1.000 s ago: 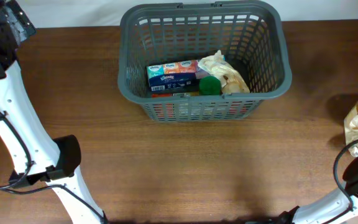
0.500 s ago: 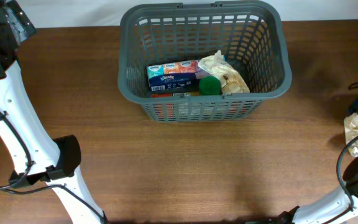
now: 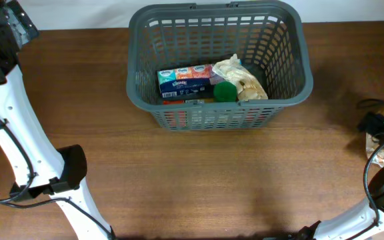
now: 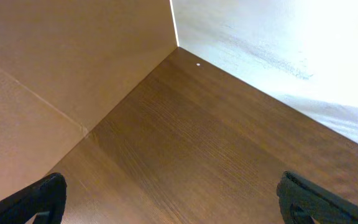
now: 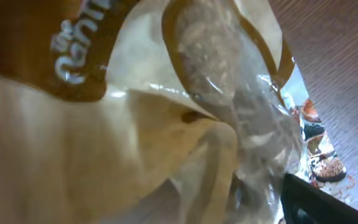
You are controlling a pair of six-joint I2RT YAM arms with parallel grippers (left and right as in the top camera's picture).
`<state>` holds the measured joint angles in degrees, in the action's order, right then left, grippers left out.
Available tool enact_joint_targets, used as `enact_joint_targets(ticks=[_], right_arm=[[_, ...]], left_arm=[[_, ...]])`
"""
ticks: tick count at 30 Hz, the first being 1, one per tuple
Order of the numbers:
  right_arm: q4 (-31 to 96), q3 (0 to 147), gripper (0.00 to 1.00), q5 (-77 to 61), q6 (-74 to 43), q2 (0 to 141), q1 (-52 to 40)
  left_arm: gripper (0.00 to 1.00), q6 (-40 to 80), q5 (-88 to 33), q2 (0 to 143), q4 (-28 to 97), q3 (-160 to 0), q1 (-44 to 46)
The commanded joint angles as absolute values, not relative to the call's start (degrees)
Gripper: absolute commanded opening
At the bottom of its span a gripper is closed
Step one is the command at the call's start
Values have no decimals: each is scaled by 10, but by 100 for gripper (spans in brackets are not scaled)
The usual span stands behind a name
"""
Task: Pack container
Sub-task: 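Move the right gripper to the brown-printed snack bag at right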
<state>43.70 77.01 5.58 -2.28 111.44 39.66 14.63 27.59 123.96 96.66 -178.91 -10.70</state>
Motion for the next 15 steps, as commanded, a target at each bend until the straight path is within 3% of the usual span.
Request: enact_joint_targets(ticks=[1,11,12,13,15], right_arm=[[416,739,99,47,-20,1111,394],[396,714,96,30,-22,1111,394],[397,714,80,29,-22,1111,394],[397,714,51,21,-21,1111,394],[399,713,23,18,-21,1111,394]], left_arm=[[99,154,276,1240,967,-1789,-109],[99,154,276,1240,967,-1789,-109],[99,154,276,1240,967,-1789,-109],[99,154,276,1240,967,-1789,-109],[99,154,276,1240,967,-1789,-109]])
